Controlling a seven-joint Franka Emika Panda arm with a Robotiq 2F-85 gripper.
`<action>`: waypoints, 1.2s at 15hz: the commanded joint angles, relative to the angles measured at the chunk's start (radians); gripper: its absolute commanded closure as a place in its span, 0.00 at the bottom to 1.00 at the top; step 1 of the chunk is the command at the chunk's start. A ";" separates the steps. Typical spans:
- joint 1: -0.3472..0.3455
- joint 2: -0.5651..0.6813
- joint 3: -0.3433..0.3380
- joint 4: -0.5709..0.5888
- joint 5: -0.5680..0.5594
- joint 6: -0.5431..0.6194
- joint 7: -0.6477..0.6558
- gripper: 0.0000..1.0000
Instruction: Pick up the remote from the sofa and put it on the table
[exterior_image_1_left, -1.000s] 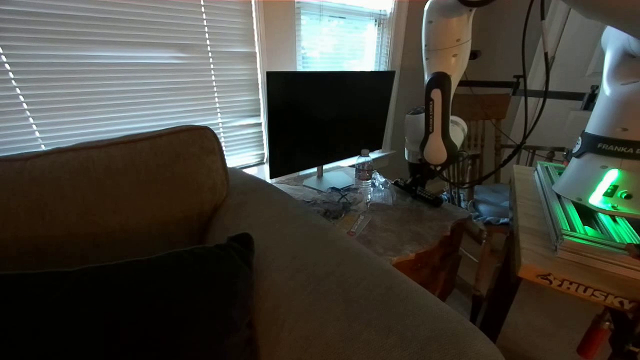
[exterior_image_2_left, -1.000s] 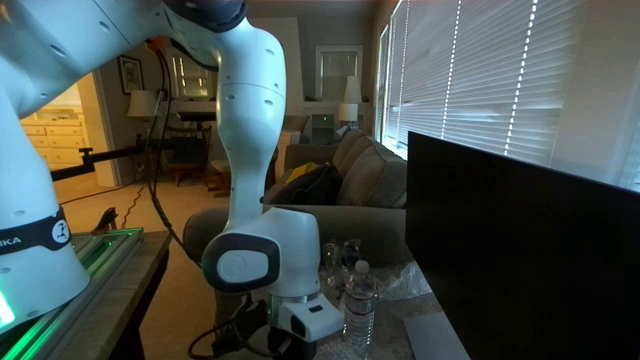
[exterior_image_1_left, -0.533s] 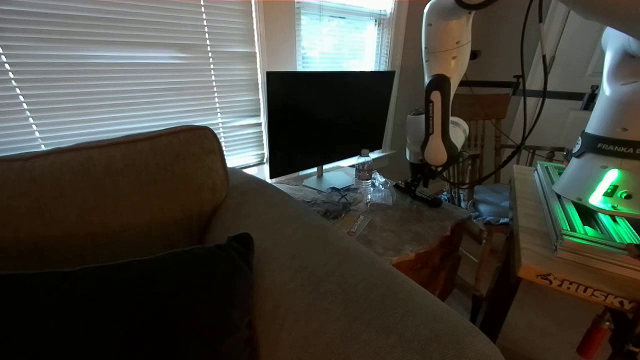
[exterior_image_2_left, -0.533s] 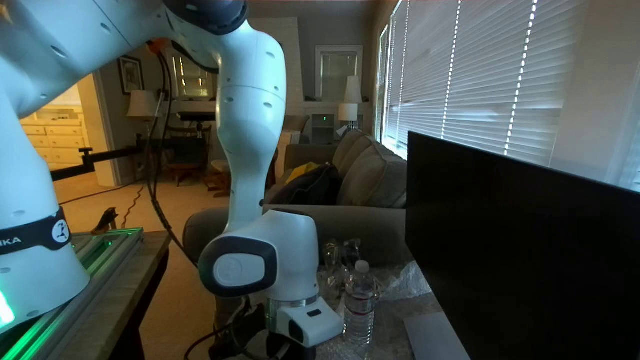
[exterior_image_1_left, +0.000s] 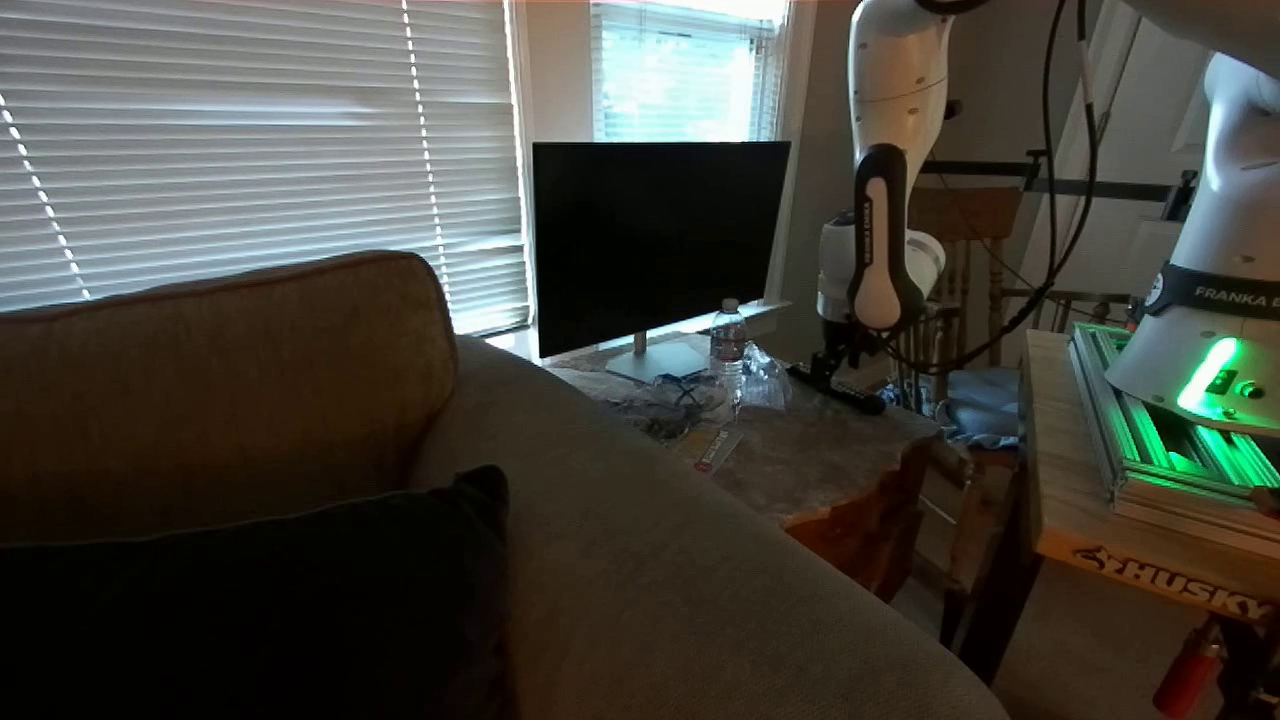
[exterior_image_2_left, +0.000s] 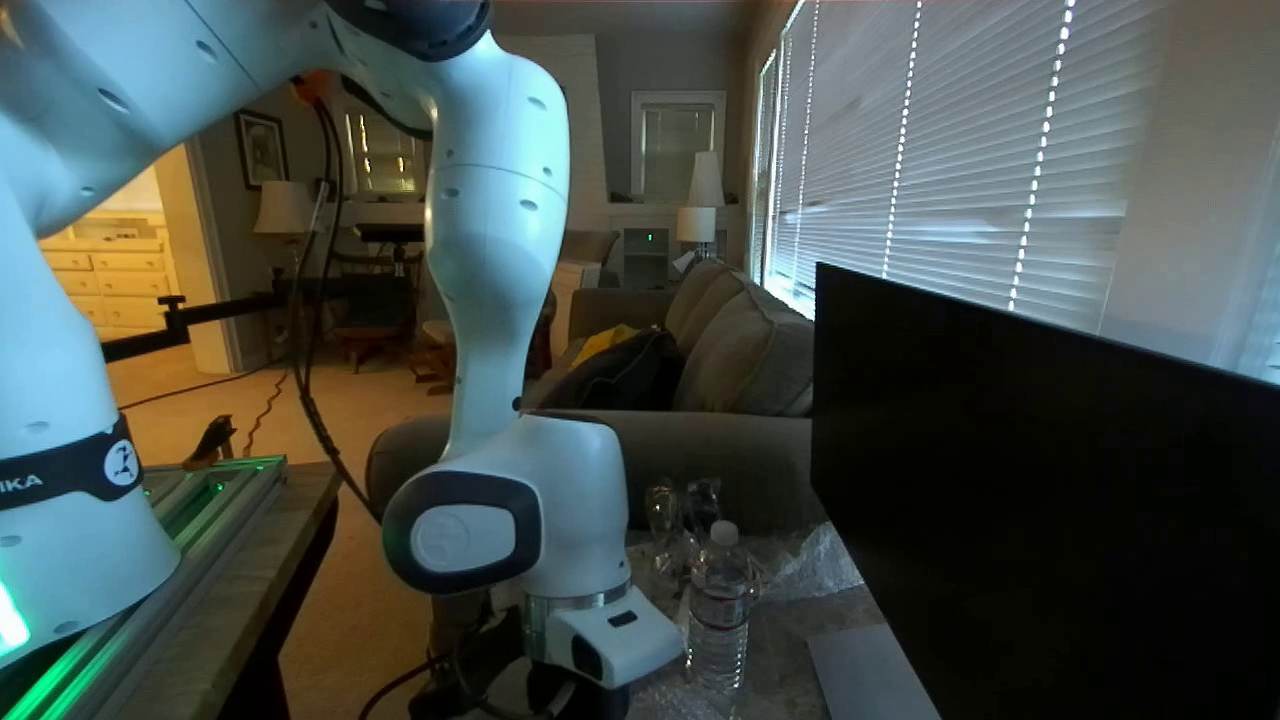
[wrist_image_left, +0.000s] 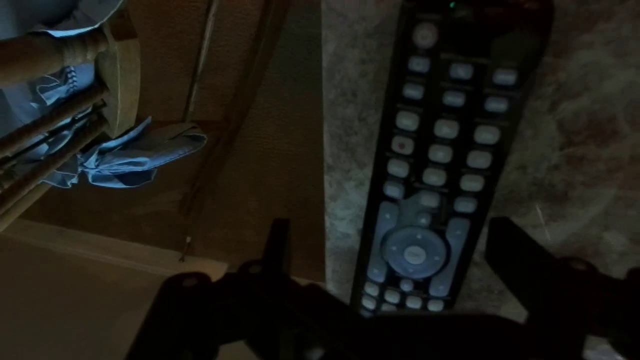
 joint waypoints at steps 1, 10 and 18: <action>-0.023 -0.109 0.017 -0.101 0.023 -0.006 -0.088 0.00; -0.116 -0.365 0.075 -0.305 0.008 -0.002 -0.170 0.00; -0.103 -0.556 0.060 -0.382 0.030 -0.096 -0.166 0.00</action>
